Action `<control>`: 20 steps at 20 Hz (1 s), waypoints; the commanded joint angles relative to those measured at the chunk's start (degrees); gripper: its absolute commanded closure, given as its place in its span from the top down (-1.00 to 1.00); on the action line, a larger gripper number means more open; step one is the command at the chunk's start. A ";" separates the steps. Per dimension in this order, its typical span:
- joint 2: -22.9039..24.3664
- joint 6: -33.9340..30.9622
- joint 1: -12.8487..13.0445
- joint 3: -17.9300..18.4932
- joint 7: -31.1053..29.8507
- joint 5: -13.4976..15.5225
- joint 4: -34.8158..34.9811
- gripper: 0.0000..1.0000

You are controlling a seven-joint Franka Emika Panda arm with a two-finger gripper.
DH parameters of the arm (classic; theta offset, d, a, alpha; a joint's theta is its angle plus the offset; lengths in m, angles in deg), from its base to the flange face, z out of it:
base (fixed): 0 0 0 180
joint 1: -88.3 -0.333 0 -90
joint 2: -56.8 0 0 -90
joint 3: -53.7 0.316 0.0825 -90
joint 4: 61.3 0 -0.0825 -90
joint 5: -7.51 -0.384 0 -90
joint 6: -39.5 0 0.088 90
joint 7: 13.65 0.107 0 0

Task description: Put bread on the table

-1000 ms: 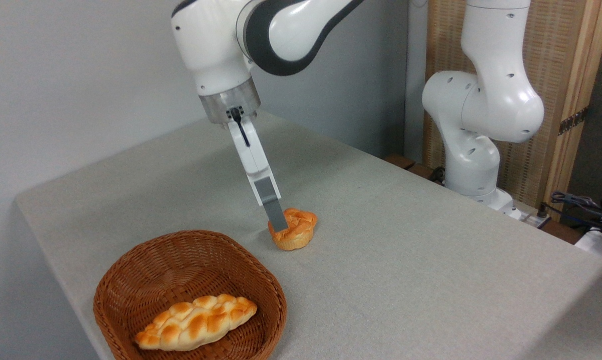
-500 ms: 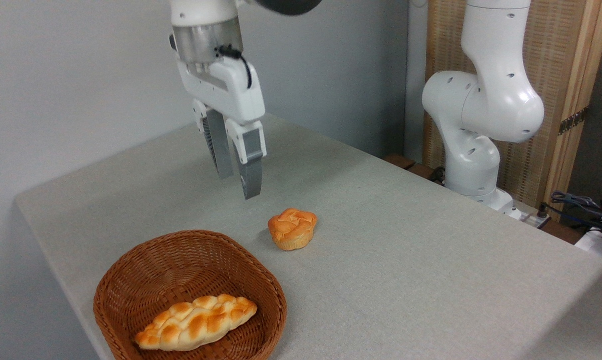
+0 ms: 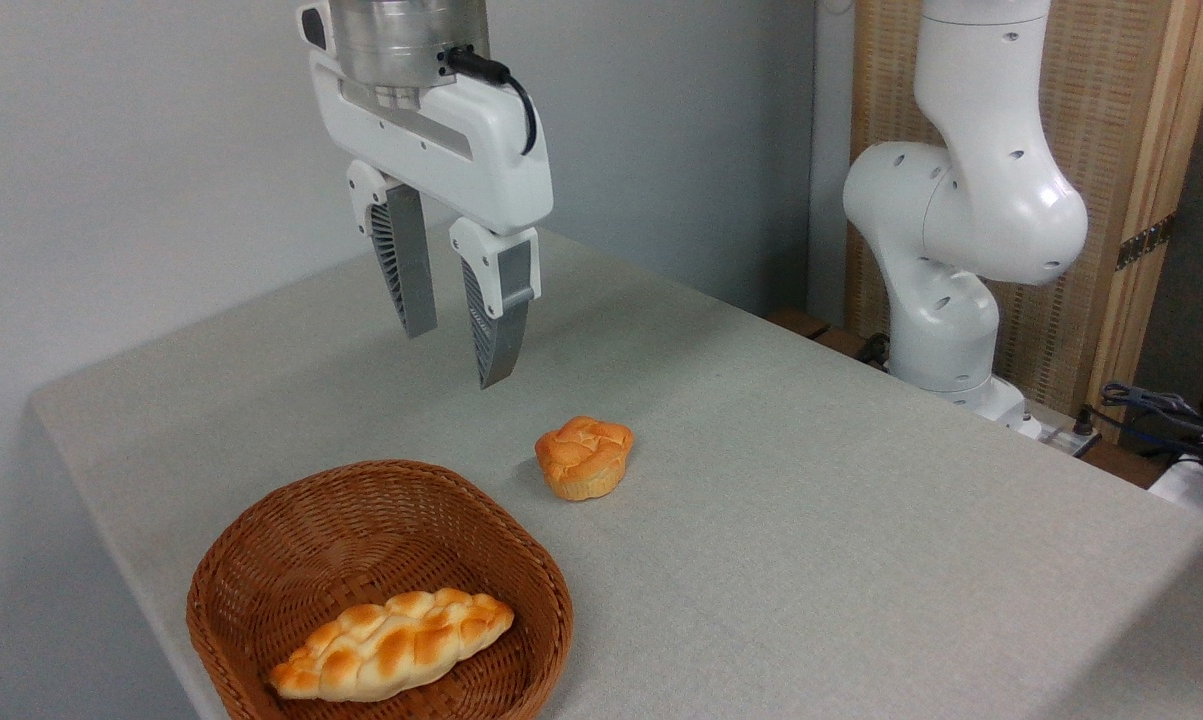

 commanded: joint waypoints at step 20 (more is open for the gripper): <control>-2.65 -4.37 0.29 -1.59 0.37 -6.55 -3.83 1.00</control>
